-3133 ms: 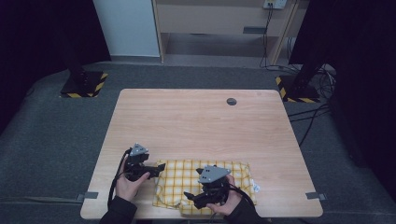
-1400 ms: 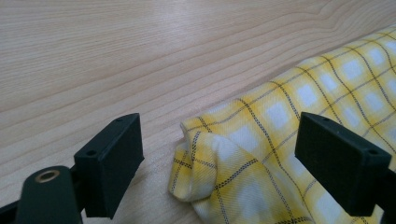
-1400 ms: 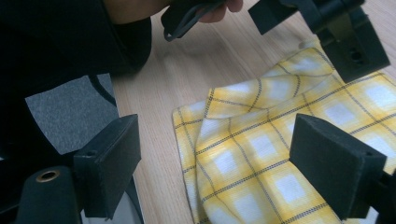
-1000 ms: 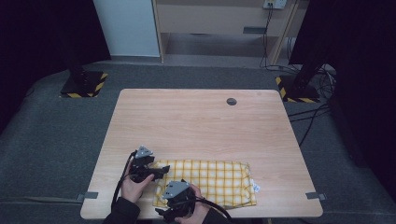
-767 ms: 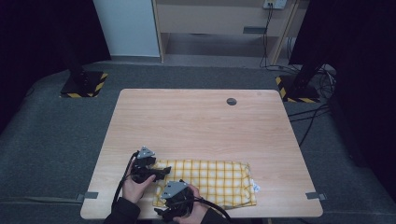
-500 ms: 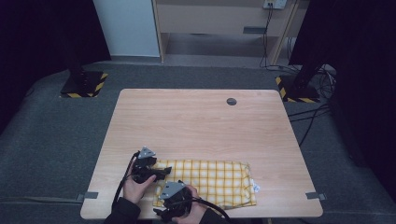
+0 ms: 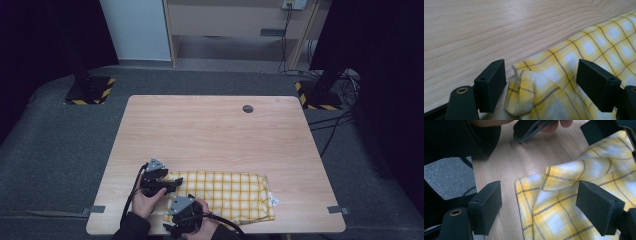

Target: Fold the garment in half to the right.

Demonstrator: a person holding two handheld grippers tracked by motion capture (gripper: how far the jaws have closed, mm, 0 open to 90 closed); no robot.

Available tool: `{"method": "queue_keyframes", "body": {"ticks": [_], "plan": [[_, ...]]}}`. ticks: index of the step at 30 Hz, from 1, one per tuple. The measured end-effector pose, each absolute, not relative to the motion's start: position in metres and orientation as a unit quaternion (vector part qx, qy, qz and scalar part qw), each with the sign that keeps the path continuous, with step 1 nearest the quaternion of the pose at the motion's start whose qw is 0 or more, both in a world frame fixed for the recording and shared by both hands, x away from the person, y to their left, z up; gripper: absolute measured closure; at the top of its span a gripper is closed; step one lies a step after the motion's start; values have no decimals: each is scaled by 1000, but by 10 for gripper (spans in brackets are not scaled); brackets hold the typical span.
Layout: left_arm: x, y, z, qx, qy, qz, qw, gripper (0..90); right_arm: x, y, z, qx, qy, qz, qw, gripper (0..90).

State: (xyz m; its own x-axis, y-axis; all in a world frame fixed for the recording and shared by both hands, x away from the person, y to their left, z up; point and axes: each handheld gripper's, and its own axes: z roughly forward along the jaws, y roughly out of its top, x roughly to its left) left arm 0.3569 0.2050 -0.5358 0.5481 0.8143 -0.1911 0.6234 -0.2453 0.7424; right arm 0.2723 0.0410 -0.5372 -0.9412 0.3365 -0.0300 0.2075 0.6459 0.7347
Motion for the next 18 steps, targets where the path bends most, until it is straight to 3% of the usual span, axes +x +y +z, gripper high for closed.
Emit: {"method": "queue_keyframes", "body": {"ticks": [18], "plan": [[354, 201, -537, 784, 454, 135, 402, 306, 275, 40, -539, 172, 895, 403, 80, 273]]}}
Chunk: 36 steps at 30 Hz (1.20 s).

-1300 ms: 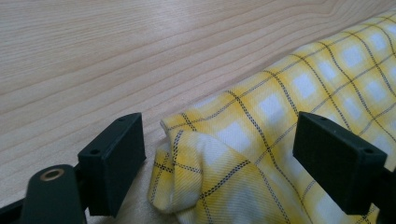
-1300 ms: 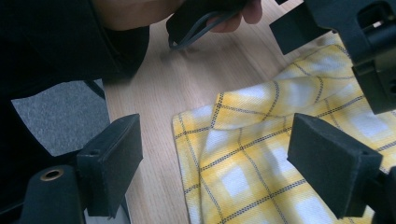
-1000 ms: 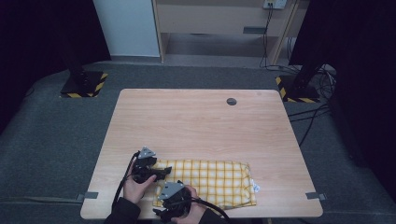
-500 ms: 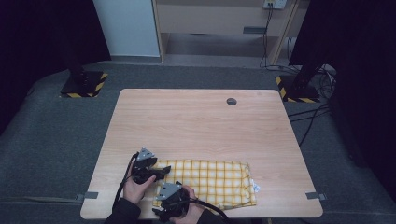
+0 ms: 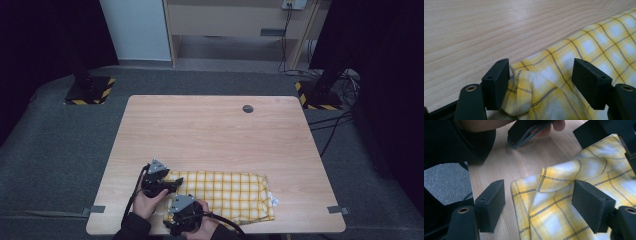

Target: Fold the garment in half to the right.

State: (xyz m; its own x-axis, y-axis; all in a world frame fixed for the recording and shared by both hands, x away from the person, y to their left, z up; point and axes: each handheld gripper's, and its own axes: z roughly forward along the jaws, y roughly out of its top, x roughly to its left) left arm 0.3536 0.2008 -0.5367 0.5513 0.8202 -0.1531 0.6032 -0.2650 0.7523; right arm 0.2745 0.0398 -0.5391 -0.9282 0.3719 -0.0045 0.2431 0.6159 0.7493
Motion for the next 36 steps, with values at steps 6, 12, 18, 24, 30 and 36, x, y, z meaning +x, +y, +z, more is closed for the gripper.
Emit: {"method": "queue_keyframes", "body": {"ticks": [6, 12, 18, 24, 30, 36], "plan": [[353, 201, -537, 781, 458, 139, 402, 337, 275, 38, -539, 179, 893, 405, 83, 323], [351, 199, -537, 781, 457, 150, 397, 368, 275, 37, -539, 185, 890, 408, 88, 365], [350, 198, -537, 782, 458, 156, 393, 422, 275, 36, -539, 188, 887, 411, 94, 436], [349, 198, -537, 783, 457, 161, 390, 479, 274, 36, -539, 186, 886, 414, 96, 504], [349, 198, -538, 778, 457, 156, 401, 574, 272, 36, -539, 188, 884, 417, 99, 573], [349, 199, -538, 773, 464, 143, 408, 662, 272, 35, -540, 192, 882, 418, 102, 633]]}}
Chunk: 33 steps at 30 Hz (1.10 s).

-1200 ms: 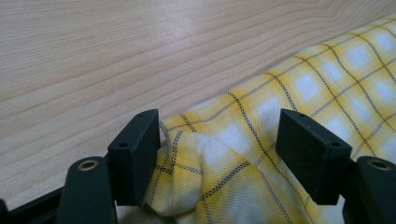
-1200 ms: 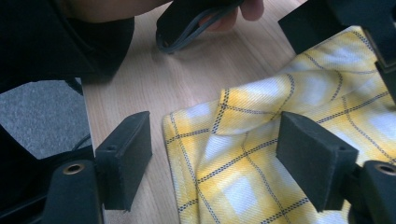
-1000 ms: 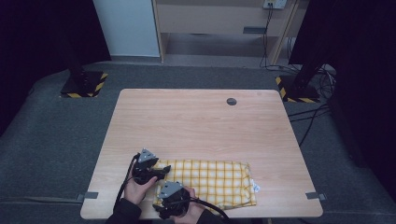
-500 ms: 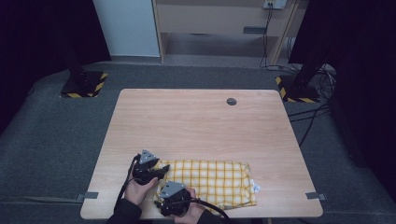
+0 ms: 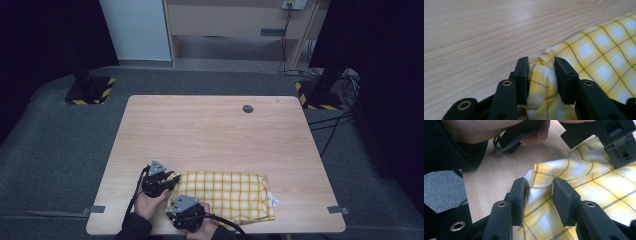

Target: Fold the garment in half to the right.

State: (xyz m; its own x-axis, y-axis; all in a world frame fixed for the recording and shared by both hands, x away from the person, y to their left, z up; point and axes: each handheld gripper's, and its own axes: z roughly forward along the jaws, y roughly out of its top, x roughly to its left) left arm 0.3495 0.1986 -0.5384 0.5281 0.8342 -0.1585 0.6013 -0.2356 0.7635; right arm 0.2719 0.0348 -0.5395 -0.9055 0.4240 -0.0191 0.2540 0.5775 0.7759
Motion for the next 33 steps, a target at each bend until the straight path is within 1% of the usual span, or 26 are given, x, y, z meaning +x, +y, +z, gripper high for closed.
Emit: {"method": "queue_keyframes", "body": {"ticks": [6, 12, 17, 23, 33], "plan": [[351, 198, -538, 766, 477, 125, 413, 739, 272, 34, -540, 197, 881, 417, 111, 713], [352, 195, -536, 767, 483, 119, 405, 782, 271, 35, -540, 202, 878, 414, 130, 807], [353, 196, -536, 764, 486, 113, 409, 789, 273, 34, -540, 213, 875, 416, 124, 827], [352, 198, -530, 759, 485, 105, 422, 789, 270, 31, -537, 213, 872, 423, 128, 832], [347, 191, -512, 756, 468, 109, 445, 788, 268, 20, -519, 214, 863, 442, 119, 831]]}}
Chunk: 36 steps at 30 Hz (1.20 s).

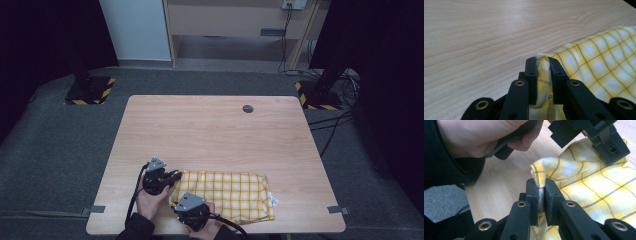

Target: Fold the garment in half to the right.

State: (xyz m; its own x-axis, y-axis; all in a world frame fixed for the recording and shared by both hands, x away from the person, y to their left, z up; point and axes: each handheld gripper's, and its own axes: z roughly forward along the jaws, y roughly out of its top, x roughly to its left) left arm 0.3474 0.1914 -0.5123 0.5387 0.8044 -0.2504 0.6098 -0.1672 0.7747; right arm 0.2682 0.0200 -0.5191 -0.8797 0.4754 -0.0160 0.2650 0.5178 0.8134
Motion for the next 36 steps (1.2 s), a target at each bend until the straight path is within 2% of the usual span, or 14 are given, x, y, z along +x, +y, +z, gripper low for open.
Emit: {"method": "queue_keyframes", "body": {"ticks": [4, 12, 21, 36], "plan": [[348, 188, -507, 756, 461, 110, 451, 788, 271, 10, -510, 222, 856, 455, 103, 831], [348, 178, -494, 760, 445, 118, 459, 787, 272, -4, -497, 221, 853, 461, 104, 828], [355, 159, -479, 767, 424, 123, 466, 786, 278, -25, -485, 239, 840, 480, 85, 825], [365, 124, -468, 783, 399, 115, 464, 784, 280, -68, -473, 259, 824, 496, 87, 821]]}}
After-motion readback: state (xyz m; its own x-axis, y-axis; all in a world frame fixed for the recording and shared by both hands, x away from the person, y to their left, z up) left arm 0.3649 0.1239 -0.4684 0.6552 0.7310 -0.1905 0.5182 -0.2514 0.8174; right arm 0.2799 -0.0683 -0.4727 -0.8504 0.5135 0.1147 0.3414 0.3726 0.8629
